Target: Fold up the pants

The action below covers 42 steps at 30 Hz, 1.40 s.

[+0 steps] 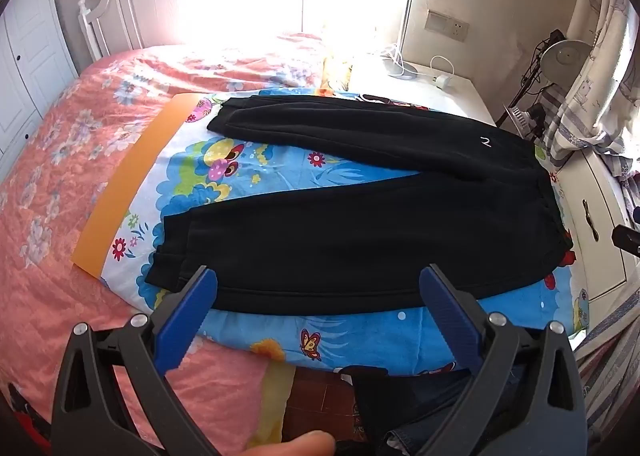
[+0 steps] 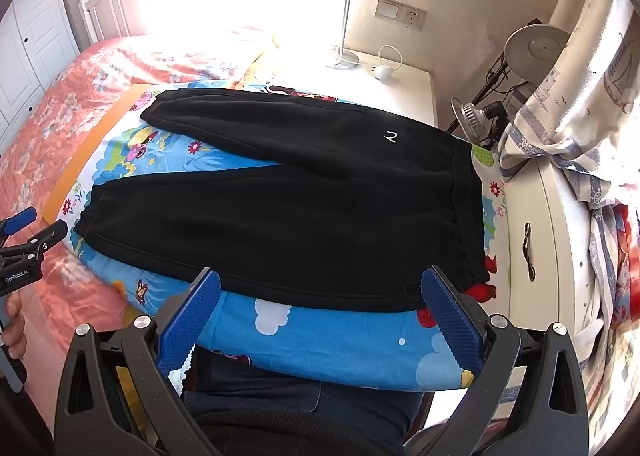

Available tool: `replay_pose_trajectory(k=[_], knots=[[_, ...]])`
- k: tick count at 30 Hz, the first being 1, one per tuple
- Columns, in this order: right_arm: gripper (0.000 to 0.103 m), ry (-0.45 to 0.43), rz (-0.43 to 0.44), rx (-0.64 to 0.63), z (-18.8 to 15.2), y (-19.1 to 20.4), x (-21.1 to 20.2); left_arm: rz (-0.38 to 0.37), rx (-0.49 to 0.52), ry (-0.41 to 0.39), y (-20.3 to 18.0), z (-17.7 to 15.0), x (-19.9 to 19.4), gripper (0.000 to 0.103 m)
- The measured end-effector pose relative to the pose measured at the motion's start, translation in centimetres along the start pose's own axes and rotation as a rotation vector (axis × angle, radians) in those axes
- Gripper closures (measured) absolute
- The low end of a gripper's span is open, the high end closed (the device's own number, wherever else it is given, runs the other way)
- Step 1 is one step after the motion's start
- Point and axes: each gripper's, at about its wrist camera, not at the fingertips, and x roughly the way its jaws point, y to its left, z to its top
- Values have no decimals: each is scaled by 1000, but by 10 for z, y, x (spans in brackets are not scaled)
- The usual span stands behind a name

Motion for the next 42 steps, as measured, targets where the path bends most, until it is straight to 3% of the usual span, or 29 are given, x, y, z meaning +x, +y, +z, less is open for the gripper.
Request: replay_pose_trajectory(k=[42], knots=[[6, 0, 7, 1, -2, 0, 0, -10, -33, 19, 5, 0, 6, 2]])
